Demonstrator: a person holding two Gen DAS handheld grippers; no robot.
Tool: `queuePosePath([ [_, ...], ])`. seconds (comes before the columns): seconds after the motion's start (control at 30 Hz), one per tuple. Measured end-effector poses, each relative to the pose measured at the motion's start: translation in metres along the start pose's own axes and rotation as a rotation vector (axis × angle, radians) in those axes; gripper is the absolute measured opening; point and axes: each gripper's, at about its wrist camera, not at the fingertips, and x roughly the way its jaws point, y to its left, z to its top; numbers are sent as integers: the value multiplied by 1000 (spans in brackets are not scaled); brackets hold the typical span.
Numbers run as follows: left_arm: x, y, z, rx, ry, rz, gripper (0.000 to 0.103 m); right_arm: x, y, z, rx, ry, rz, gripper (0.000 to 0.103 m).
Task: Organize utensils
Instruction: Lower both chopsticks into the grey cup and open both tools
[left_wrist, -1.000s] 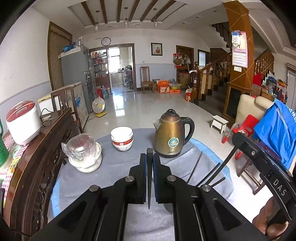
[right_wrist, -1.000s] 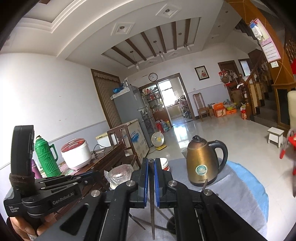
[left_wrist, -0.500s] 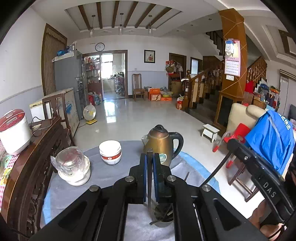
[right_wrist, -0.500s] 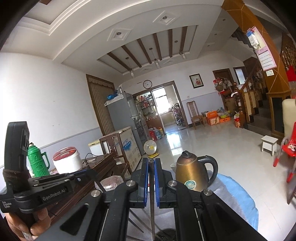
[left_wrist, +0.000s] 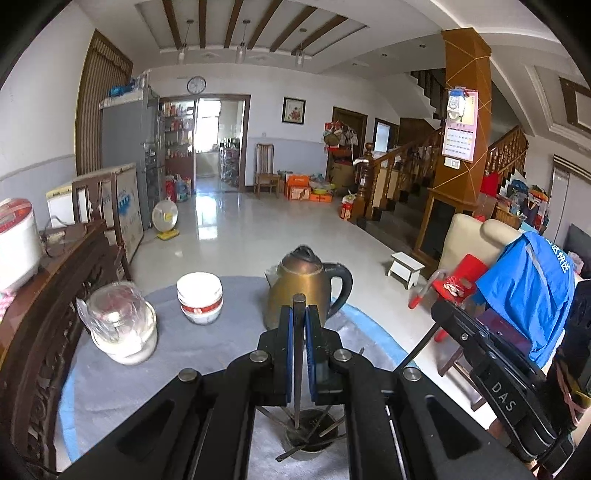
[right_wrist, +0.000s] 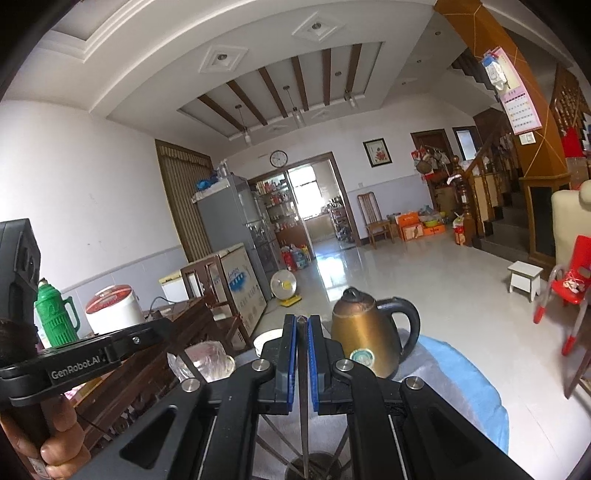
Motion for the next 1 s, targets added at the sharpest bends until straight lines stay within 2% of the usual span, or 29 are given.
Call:
queuePosePath([
  [0.27,24,6,-27,-66,77,-23,7,4,-6,-20,24,50,-9,7],
  [0.57,27,8,-45,-97,117,-34,7,6,3,-37,16,88,-12,7],
  [1.0,17,8,-70,-75,171,28,8,14,-4,-66,45,166,-58,7],
])
